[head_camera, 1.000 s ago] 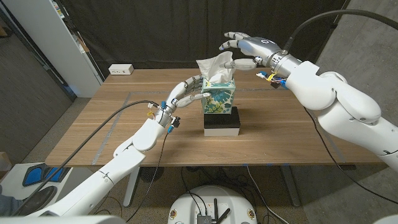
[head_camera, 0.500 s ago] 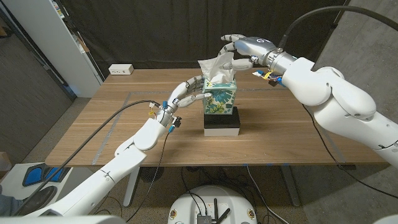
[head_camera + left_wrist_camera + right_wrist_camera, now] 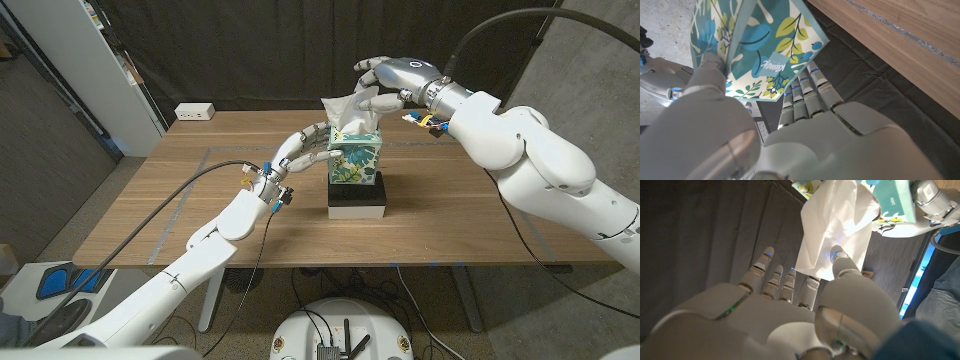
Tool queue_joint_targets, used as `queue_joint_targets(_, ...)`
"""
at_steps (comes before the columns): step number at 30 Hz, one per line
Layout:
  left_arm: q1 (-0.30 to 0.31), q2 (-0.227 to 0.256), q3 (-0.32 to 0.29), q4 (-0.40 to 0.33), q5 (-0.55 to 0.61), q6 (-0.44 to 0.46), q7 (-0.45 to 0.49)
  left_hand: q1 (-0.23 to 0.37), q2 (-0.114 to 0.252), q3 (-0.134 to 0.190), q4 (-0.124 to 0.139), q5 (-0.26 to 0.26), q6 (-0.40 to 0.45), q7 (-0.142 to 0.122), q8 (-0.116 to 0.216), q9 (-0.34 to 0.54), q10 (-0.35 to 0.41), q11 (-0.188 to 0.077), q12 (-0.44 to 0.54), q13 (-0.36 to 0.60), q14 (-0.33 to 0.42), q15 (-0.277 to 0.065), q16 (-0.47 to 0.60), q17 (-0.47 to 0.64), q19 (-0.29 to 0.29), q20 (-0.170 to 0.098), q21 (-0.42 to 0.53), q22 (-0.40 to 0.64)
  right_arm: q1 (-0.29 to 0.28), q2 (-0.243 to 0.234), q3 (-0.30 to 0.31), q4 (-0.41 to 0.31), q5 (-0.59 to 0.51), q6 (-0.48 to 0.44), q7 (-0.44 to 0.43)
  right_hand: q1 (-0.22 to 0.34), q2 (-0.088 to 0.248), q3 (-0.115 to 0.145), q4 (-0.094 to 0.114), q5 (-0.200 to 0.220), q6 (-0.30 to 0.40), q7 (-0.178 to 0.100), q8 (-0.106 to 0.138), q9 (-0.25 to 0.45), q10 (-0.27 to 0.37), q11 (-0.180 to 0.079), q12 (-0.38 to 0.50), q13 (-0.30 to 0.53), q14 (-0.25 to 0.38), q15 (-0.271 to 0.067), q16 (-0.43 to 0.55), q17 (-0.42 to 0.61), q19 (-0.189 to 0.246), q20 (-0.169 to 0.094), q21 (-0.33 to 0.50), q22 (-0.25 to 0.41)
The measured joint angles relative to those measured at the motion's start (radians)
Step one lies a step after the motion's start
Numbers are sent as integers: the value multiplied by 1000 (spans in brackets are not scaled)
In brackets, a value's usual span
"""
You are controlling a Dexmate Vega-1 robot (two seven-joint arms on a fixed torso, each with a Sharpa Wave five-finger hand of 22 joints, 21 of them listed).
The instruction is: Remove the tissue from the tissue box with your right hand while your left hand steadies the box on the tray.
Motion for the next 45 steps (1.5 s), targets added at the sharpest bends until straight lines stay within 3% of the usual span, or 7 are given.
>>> queue_joint_targets(9,-3,0,2,1,0,0,-1,0,0,0,0,0,0,0,0,0,0,0,0,0,-1,0,0,0,0,0,0,0,-30,10,-12,0,-49,-17,-21,32,-14,0,0,-5,56,18,27,4,36,-10,0,0,33,-8,21,5,39,-5,6,0)
queue_joint_targets(14,-3,0,2,-1,0,1,-1,0,0,0,0,0,0,0,-1,0,0,0,0,0,-2,1,0,0,0,0,0,0,-41,13,-14,0,-107,-29,-61,43,-9,0,0,-12,71,33,27,-1,58,-7,0,0,52,-16,29,8,63,-2,11,1)
queue_joint_targets(15,-3,0,2,-2,1,3,-1,0,0,0,0,0,0,0,-1,0,0,0,0,0,-2,1,0,0,0,0,0,0,-66,23,-19,-3,-123,-31,-73,46,-7,0,0,-12,74,36,26,-2,61,-10,0,0,60,-16,34,9,66,-2,13,2)
queue_joint_targets(26,-2,3,3,-9,3,9,-1,0,0,0,0,3,-2,2,-5,4,0,0,0,2,-4,0,0,-1,0,0,0,-1,-126,66,-28,-4,-256,-49,-162,67,-20,0,0,-20,80,41,26,-10,92,-11,3,0,93,-13,53,14,99,17,18,2)
queue_joint_targets(41,11,10,-4,-24,5,10,6,-2,2,0,0,3,-2,2,-9,5,0,0,0,5,-2,-2,-1,0,-2,2,0,0,-212,159,-32,13,-392,-58,-294,72,-15,-7,1,-27,90,41,29,-17,116,-16,3,0,115,-20,68,23,112,16,20,2)
queue_joint_targets(45,17,13,-9,-28,6,9,8,-2,2,0,0,3,-1,1,-9,5,0,0,0,5,-1,-2,-1,0,-2,2,0,0,-239,205,-33,21,-428,-65,-332,72,-15,-7,1,-27,90,41,29,-18,120,-19,3,0,127,-23,76,26,112,16,20,2)
